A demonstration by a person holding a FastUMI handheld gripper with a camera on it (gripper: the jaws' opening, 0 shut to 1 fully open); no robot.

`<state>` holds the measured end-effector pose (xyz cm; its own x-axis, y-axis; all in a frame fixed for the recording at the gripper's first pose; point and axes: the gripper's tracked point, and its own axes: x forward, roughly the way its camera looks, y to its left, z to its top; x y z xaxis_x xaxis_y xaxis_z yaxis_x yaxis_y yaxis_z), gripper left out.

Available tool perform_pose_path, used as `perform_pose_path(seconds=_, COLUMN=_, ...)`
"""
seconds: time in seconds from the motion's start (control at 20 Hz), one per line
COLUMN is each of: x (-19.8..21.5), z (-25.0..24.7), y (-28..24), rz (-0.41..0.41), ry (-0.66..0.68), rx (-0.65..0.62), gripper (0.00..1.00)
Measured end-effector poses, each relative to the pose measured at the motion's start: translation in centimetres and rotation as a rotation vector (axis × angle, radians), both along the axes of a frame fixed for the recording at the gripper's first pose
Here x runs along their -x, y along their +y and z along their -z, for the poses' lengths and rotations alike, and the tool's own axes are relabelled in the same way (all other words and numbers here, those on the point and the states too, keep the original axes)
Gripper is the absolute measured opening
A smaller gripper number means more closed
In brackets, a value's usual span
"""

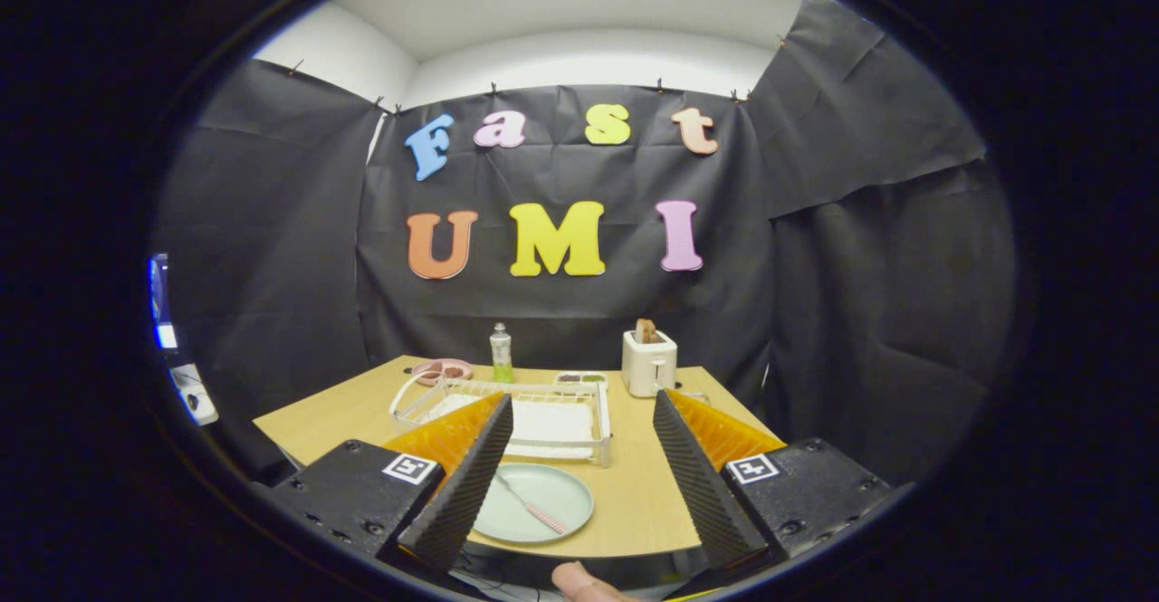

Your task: Take the plate from the dish rack, then take the spoon from the basket and place it into the plate.

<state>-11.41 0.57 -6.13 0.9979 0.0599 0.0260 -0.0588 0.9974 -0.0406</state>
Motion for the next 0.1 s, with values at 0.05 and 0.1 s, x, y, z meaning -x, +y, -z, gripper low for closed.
perform_pose_path(seconds=0.05, x=-0.05, z=-0.01, y=0.11, rz=-0.002, ry=0.001, rx=-0.001, gripper=1.0)
perform_pose_path(seconds=0.1, x=0.08, z=0.08, y=0.17, rz=-0.006, ry=0.003, rx=0.001, gripper=1.0)
